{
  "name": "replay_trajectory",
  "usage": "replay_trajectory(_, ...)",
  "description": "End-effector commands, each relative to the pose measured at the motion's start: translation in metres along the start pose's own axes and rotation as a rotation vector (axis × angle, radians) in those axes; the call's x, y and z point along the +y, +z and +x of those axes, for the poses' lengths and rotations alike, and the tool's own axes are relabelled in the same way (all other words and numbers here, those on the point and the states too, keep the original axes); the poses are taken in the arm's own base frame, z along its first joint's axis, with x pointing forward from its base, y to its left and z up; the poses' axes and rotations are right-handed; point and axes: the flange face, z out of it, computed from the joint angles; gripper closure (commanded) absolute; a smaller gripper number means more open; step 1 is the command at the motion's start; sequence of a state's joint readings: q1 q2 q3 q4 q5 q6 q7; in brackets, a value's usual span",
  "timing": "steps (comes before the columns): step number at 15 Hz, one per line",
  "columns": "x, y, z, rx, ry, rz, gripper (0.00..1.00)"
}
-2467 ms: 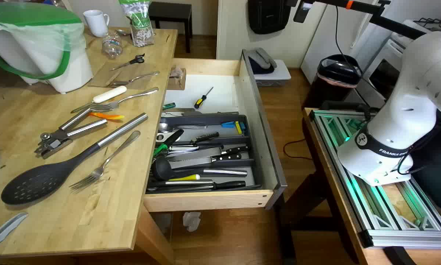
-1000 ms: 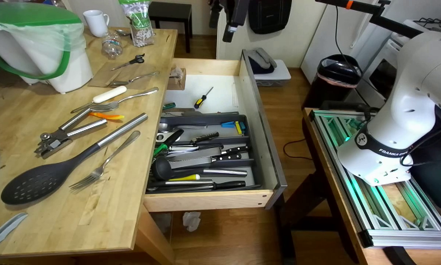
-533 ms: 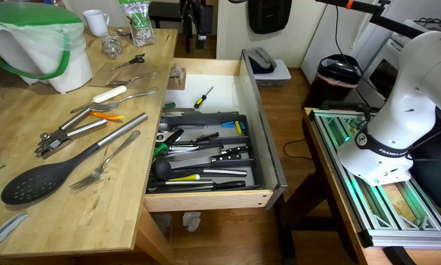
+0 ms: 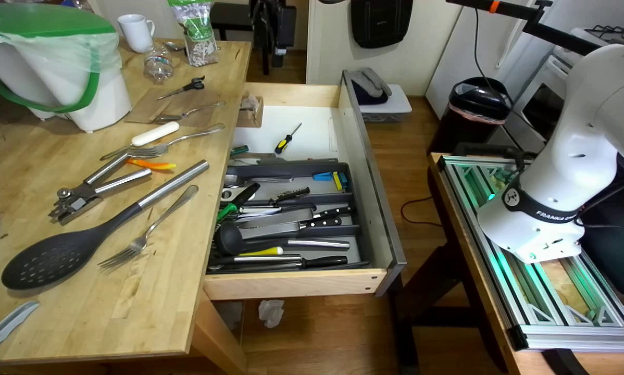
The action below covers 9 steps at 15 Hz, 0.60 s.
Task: Put the fork in the utensil organizer
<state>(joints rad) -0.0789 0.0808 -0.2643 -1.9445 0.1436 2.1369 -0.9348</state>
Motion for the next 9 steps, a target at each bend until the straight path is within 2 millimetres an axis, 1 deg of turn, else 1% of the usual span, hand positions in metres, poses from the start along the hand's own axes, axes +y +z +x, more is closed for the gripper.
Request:
replay_trajectory(1, 0.013, 0.023, 0.019, 0.047, 0.003, -0.037, 0.0)
replay_trajectory(3, 0.016, 0.039, 0.033, 0.08, -0.013, -0.059, 0.0)
replay_trajectory(5, 0.019, 0.058, 0.046, 0.101, -0.018, -0.037, 0.0)
replay_trajectory(9, 0.037, 0.085, 0.064, 0.144, -0.032, -0.003, 0.0)
